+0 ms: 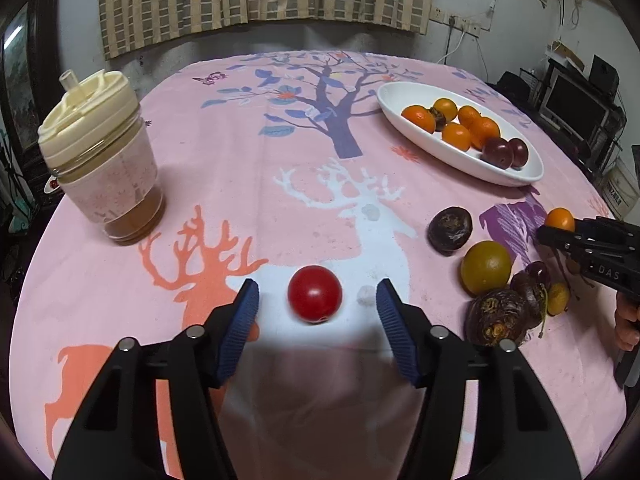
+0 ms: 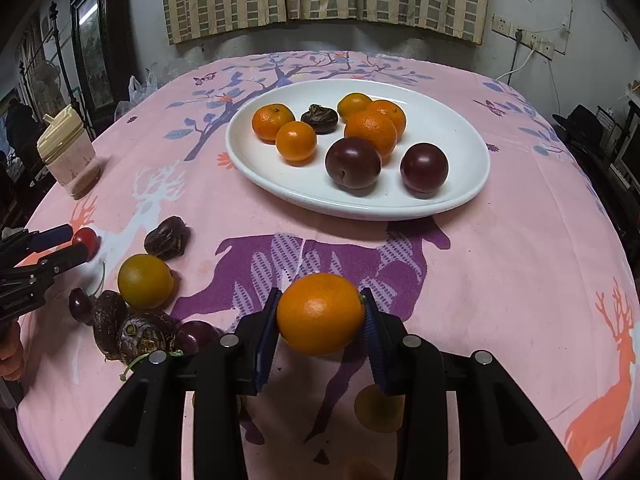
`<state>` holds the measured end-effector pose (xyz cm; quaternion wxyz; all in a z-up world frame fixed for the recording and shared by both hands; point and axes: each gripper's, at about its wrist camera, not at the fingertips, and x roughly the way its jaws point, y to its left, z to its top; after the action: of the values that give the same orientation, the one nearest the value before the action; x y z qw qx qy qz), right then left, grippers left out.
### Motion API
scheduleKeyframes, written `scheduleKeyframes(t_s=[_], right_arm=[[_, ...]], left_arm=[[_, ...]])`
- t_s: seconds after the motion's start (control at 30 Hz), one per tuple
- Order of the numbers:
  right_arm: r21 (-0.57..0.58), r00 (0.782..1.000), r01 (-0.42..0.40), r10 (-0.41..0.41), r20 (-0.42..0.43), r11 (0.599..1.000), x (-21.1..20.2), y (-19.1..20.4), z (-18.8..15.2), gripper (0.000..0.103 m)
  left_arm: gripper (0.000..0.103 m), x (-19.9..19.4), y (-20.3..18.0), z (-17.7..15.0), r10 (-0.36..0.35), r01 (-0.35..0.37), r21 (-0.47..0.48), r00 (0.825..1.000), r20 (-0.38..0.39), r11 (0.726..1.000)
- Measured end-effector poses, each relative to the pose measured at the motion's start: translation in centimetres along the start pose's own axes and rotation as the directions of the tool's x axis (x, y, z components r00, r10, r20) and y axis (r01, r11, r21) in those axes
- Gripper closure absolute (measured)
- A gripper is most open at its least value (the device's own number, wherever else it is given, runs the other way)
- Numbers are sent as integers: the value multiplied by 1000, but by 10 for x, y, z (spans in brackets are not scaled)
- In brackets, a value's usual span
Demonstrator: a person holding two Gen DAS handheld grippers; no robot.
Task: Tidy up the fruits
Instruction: 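Grasp a red cherry tomato with the left tool while the right tool grasps an orange, then carry both fruits over the white plate and open both tools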
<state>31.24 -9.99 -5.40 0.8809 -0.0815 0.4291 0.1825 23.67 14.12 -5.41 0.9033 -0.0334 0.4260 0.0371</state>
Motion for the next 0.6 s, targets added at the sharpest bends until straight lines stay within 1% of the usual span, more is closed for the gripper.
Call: scheduleKeyframes(t_s=[0.03, 0.07, 0.2, 0.27, 0.3, 0.33, 0.37, 0.4, 0.53, 0.6], right_arm=[[0, 1000, -1, 1, 1, 1000, 0, 0, 0, 63], [1, 1000, -1, 1, 3, 1000, -1, 0, 0, 63], [5, 1000, 1, -1, 3, 1000, -2, -2, 1, 63], [4, 1000, 0, 0, 4, 1000, -2, -1, 1, 63], [3, 1000, 0, 0, 5, 1000, -2, -1, 1, 63], [2, 1000, -2, 2, 7, 1000, -3, -1, 1, 63], [2, 1000, -3, 3, 9, 1000, -3, -1, 1, 63], [1, 1000, -5, 5, 11, 1000, -4, -1, 1, 63], [3, 1000, -21, 21, 23, 1000, -7, -2, 1, 63], [21, 997, -49, 47, 63, 999, -14, -6, 5, 63]], left_arm=[[51, 2, 0, 1, 3, -3, 1, 1000, -9, 1000], [53, 5, 1, 2, 4, -4, 0, 1000, -17, 1000], [55, 10, 1, 3, 3, -3, -5, 999, -38, 1000], [58, 12, 0, 2, 0, 0, 1, 999, -45, 1000], [66, 14, -1, 2, -3, 4, 4, 999, -51, 1000], [70, 16, -1, 1, -2, 2, 8, 998, -60, 1000], [71, 17, -2, 0, 8, -7, 14, 998, -59, 1000], [75, 16, -3, 0, 16, -15, 21, 998, -53, 1000], [75, 10, -4, 2, -6, 7, 7, 999, -39, 1000], [75, 4, -9, 10, -19, 19, 8, 1000, -15, 1000]])
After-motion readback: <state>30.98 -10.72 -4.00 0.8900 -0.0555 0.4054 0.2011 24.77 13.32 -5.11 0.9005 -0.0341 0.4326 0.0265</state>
